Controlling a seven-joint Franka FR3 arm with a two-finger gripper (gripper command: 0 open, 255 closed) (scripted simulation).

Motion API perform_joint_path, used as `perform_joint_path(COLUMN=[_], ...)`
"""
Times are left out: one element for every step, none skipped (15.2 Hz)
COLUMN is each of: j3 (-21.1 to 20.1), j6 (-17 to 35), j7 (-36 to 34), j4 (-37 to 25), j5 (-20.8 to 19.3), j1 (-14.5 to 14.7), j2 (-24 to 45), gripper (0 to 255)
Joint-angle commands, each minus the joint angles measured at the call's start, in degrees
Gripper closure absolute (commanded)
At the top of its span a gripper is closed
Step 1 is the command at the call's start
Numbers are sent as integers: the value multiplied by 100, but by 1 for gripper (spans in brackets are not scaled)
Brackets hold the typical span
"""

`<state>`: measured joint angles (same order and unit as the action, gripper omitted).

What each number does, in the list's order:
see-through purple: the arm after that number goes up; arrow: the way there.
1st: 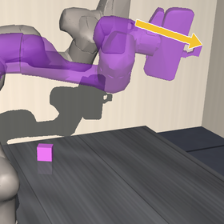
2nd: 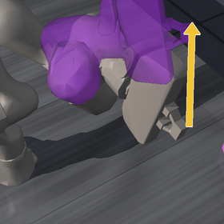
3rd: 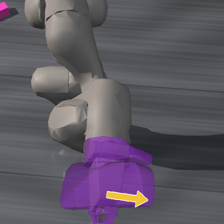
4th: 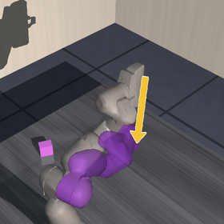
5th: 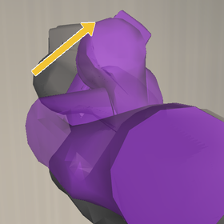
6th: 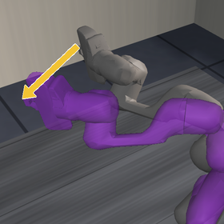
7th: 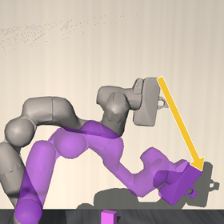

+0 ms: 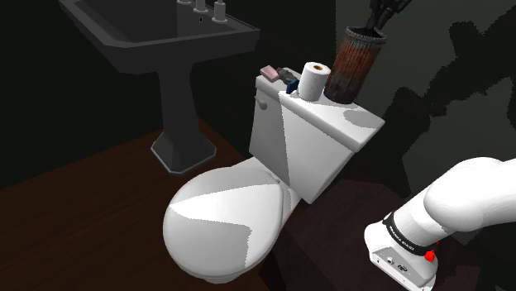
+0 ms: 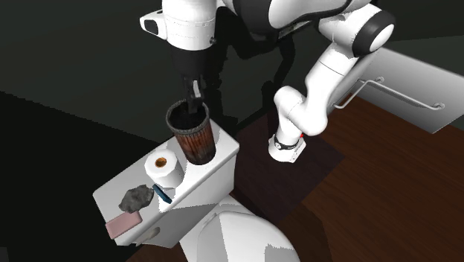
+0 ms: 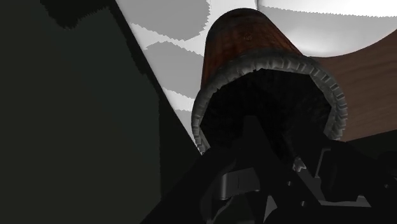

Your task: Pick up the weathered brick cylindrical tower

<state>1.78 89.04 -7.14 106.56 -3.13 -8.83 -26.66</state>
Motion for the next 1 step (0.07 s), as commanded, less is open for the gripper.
perform_joint_path(j3=[-8], j6=[-38], j7=[-8], j4=[-74], j5=[3], j1=[3], j2=[31], gripper=[255])
